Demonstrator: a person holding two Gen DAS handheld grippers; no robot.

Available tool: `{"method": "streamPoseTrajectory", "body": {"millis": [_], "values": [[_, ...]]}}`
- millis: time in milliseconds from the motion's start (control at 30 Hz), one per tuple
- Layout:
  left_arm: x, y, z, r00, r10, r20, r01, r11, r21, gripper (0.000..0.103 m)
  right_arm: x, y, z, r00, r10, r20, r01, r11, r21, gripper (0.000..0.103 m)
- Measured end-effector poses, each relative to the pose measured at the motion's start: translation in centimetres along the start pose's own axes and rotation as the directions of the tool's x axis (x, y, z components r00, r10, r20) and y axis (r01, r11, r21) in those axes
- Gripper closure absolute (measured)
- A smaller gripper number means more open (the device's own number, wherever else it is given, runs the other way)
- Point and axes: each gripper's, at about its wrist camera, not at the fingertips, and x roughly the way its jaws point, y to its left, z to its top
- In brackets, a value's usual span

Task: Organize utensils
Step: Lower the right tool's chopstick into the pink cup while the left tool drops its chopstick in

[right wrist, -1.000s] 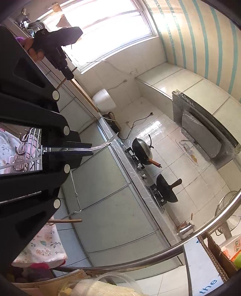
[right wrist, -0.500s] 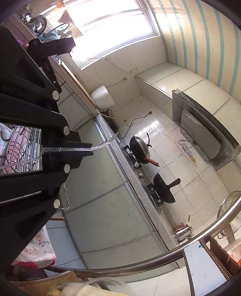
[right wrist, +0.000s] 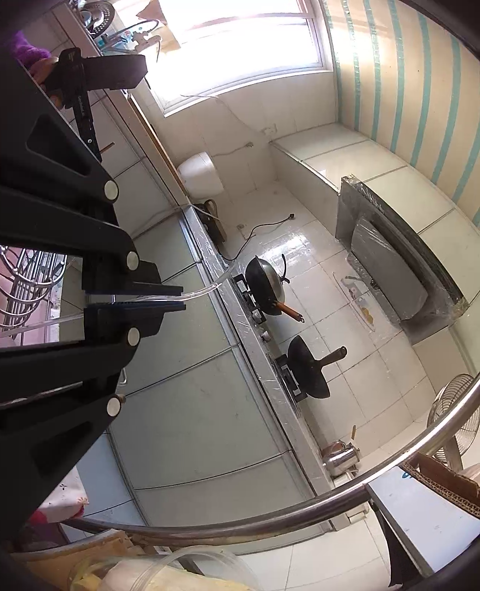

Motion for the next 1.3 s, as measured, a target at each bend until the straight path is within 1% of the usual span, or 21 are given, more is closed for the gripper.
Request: {"method": "streamPoseTrajectory", "body": {"millis": [133,233,367,567,700,800,867,933,967,1000,1167,1300], "values": [[0.4,0.0,-0.3,1.0,-0.006,-0.005,0.006,1.0,0.004,0.098,0.1,-0.5,-0.8,1.0,0.0,0.006,0.0,1.0,-0.012,0.1],[0.7,0.3,-0.5,1.0,-0.005,-0.016,0.005,1.0,-0.006,0.098,-0.1,-0.9,-1.8,1.0,-0.005,-0.02,0.005,1.0,-0.003,0.1],[0.9,0.7,-0.7,1.0,-0.004,-0.019,0.003,1.0,-0.022,0.098,-1.3,-1.1,-2.9,0.999,-0.019,-0.05,0.02,1.0,0.022,0.1],[0.7,1.0,-0.7,1.0,-0.005,-0.024,0.004,0.999,-0.042,0.098,-3.3,-1.3,-4.7,0.99,-0.078,-0.115,0.086,0.994,0.068,0.1],[0.7,1.3,-0.6,0.999,-0.013,-0.043,0.01,0.997,-0.079,0.098,-4.3,-1.7,-5.8,0.979,-0.116,-0.166,0.134,0.986,0.098,0.1],[0.4,1.5,-0.5,0.999,-0.017,-0.047,0.012,0.996,-0.089,0.094,-4.4,-1.8,-6.4,0.969,-0.135,-0.205,0.158,0.982,0.1,0.1],[0.1,1.4,-0.5,0.999,-0.002,-0.041,-0.002,0.996,-0.087,0.09,-4.6,-1.8,-6.7,0.965,-0.134,-0.226,0.16,0.981,0.105,0.1],[-0.3,1.5,-0.5,0.999,0.01,-0.04,-0.014,0.996,-0.09,0.084,-4.8,-1.6,-7.0,0.96,-0.13,-0.247,0.16,0.982,0.104,0.1],[-0.6,1.5,-0.5,0.999,0.013,-0.037,-0.017,0.995,-0.094,0.077,-4.9,-1.3,-7.1,0.958,-0.128,-0.257,0.157,0.983,0.097,0.1],[-0.8,1.6,-0.5,0.999,0.017,-0.031,-0.02,0.995,-0.099,0.073,-5.0,-1.0,-7.2,0.955,-0.133,-0.266,0.161,0.983,0.084,0.1],[-2.5,1.6,-0.3,0.999,0.035,-0.001,-0.035,0.994,-0.107,0.073,-5.5,0.6,-7.5,0.943,-0.146,-0.3,0.162,0.986,0.028,0.099],[-4.2,1.2,-0.9,0.999,0.03,0.025,-0.028,0.997,-0.077,0.073,-6.5,1.3,-7.9,0.938,-0.157,-0.308,0.169,0.986,0.014,0.099]]}}
